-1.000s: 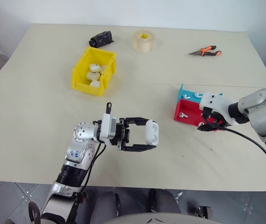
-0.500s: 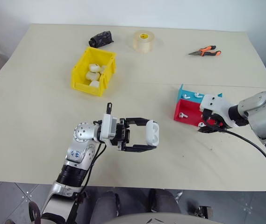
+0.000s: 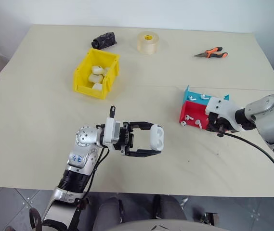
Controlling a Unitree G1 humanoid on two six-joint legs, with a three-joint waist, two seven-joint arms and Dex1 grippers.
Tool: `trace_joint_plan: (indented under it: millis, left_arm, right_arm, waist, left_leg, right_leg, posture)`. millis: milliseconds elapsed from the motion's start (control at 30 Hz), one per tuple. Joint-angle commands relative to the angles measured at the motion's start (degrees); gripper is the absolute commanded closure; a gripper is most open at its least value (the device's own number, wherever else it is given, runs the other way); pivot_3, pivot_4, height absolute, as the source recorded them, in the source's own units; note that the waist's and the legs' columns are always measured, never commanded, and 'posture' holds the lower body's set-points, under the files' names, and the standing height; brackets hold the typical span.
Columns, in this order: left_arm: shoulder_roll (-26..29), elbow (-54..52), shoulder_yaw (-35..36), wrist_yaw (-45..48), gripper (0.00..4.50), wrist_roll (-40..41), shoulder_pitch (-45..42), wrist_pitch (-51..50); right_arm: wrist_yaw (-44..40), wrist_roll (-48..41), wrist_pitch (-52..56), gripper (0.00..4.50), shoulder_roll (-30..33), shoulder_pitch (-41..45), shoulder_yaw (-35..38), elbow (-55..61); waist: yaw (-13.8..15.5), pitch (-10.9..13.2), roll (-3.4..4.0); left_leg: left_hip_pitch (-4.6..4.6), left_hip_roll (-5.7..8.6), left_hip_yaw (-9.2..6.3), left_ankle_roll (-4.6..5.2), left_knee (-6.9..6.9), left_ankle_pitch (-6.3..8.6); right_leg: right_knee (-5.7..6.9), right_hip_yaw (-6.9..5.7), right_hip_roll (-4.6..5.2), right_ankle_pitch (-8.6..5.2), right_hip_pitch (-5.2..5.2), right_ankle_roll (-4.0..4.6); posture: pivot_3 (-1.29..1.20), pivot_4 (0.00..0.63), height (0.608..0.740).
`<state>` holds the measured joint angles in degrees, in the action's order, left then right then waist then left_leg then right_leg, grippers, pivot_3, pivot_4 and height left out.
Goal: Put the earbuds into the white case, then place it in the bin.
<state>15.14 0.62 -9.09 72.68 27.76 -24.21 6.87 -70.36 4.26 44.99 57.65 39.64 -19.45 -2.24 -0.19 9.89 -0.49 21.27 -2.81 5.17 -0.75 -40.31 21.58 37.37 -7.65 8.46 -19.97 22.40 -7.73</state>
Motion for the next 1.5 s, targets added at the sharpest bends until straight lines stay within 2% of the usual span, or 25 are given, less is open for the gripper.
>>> trace_joint_plan:
  millis: [33, 167, 367, 533, 733, 933, 1300, 1400, 1500]
  left_arm:
    - [0.18, -2.24, 0.08, 0.06, 1.69, 0.77, -0.29, 0.13]
    - [0.26, -2.19, 0.12, 0.1, 1.69, 0.79, -0.33, 0.05]
    - [0.35, -2.19, 0.24, -0.13, 1.69, 0.69, -0.33, 0.05]
    - [0.68, -2.29, 0.38, -0.28, 1.69, 0.79, -0.15, -0.07]
    - [0.34, -1.99, 0.27, -0.6, 1.69, 0.6, -0.56, 0.04]
    - [0.33, -2.66, 0.2, -1.18, 1.69, 0.52, -0.29, -0.03]
    - [1.4, -4.03, 0.49, -2.36, 1.69, 0.5, 0.86, -0.02]
    - [1.42, -4.32, 0.43, -2.68, 1.69, 0.42, 0.99, -0.11]
    - [1.47, -4.52, 0.49, -2.91, 1.69, 0.36, 1.12, -0.17]
  right_arm:
    - [-0.24, -0.62, -0.17, 3.96, 1.12, -1.02, 1.42, 1.23]
    - [-0.93, -0.69, -0.24, 3.96, 1.64, -0.95, 1.51, 1.37]
    - [-0.27, -2.35, 1.4, 2.03, 0.31, 0.24, 3.15, 1.81]
    - [-1.82, -5.99, 4.41, 0.36, -1.17, 4.79, 3.84, 4.08]
    - [-1.31, -6.2, 3.53, 0.36, -4.3, 7.72, 1.06, 3.14]
    - [-1.33, -2.7, -3.64, 0.36, -7.22, 11.23, -2.98, -4.49]
    - [-3.88, 0.97, -12.61, 0.36, -10.62, 16.58, -5.53, -15.43]
    - [-4.08, 1.87, -13.86, 1.01, -11.57, 16.99, -5.38, -17.12]
    - [-4.16, 2.82, -15.23, 2.02, -12.09, 17.08, -5.38, -18.43]
  waist:
    - [0.01, 0.0, 0.0]
    - [0.01, 0.0, 0.0]
    - [-0.02, 0.0, 0.0]
    - [-0.1, 0.0, 0.01]
    - [0.04, 0.0, 0.01]
    - [-0.06, 0.0, 0.01]
    - [-0.36, 0.0, 0.01]
    - [-0.4, 0.0, 0.01]
    - [-0.44, 0.0, 0.01]
  left_leg:
    - [0.0, 0.0, 0.0, 0.0, 0.0, 0.0]
    - [0.0, 0.0, 0.0, 0.0, 0.0, 0.0]
    - [0.0, 0.0, 0.0, 0.0, 0.0, 0.0]
    - [0.0, 0.0, 0.0, 0.0, 0.01, 0.0]
    - [0.01, -0.01, -0.01, 0.0, 0.01, 0.0]
    - [0.01, 0.0, 0.0, 0.0, 0.01, 0.0]
    - [0.0, 0.0, 0.01, 0.0, 0.01, 0.0]
    - [0.01, -0.01, 0.0, 0.0, 0.02, 0.0]
    - [0.0, 0.0, 0.0, 0.0, 0.02, 0.0]
  right_leg:
    - [0.0, 0.0, 0.0, 0.0, 0.0, 0.0]
    - [0.0, 0.0, 0.0, 0.0, 0.0, 0.0]
    - [0.0, 0.0, 0.0, 0.0, 0.0, 0.0]
    - [0.0, 0.0, 0.0, 0.0, 0.03, 0.0]
    - [0.0, 0.0, 0.0, 0.0, 0.01, 0.0]
    - [0.0, -0.01, 0.0, 0.0, 0.02, 0.0]
    - [0.01, -0.01, 0.0, 0.0, 0.03, 0.0]
    - [0.02, -0.02, 0.0, 0.0, 0.03, 0.0]
    - [0.02, -0.02, 0.0, 0.0, 0.02, 0.0]
  posture:
    - [0.0, 0.15, 0.74]
    - [0.0, 0.15, 0.74]
    - [0.0, 0.15, 0.74]
    - [0.0, 0.15, 0.74]
    - [0.0, 0.15, 0.74]
    - [0.0, 0.15, 0.74]
    - [0.0, 0.15, 0.74]
    - [0.0, 0.15, 0.74]
    - [0.0, 0.15, 0.74]
